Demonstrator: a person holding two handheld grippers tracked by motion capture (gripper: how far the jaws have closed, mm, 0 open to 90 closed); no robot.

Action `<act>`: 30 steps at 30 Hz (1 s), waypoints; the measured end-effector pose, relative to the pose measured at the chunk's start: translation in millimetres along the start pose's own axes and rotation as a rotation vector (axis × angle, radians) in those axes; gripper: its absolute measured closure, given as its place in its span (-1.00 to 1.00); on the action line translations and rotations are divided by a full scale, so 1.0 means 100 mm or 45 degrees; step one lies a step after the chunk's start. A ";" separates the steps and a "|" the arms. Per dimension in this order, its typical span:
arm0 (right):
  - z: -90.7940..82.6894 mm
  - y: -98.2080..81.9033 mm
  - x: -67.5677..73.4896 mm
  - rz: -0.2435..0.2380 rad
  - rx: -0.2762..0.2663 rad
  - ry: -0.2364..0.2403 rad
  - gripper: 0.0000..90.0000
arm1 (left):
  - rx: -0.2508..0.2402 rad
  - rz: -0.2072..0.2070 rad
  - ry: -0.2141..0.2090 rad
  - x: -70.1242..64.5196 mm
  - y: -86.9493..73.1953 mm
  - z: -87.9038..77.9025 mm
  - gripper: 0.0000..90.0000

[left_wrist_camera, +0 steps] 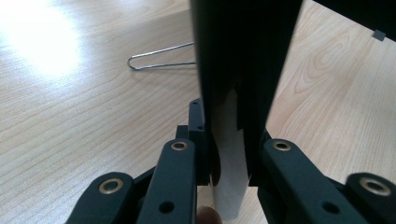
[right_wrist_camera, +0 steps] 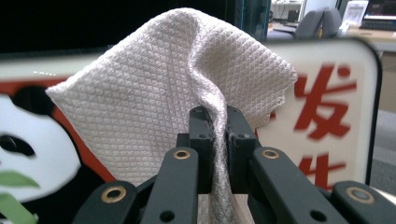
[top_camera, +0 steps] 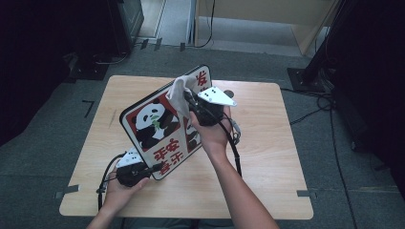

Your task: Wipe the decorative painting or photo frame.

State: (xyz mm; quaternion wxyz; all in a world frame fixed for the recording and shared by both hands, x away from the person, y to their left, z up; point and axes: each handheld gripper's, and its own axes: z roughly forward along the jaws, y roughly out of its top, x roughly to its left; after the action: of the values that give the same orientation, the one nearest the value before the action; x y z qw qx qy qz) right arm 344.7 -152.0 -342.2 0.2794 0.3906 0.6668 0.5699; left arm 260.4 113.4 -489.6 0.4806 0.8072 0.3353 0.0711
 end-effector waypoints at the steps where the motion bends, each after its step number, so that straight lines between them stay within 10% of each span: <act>1: 0.01 -0.05 -0.02 0.009 0.008 -0.004 0.87 | 0.000 0.001 0.001 0.00 0.00 0.00 0.79; 30: -0.10 -1.31 -0.19 0.115 0.265 -0.024 0.85 | -0.001 0.002 0.002 -0.01 0.00 0.01 0.79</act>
State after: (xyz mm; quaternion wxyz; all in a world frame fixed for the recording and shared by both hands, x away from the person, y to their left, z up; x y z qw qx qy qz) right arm 320.3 -179.2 -469.5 0.2177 0.4525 0.7014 0.5059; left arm 260.3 112.3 -489.9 0.4806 0.8073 0.3349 0.0722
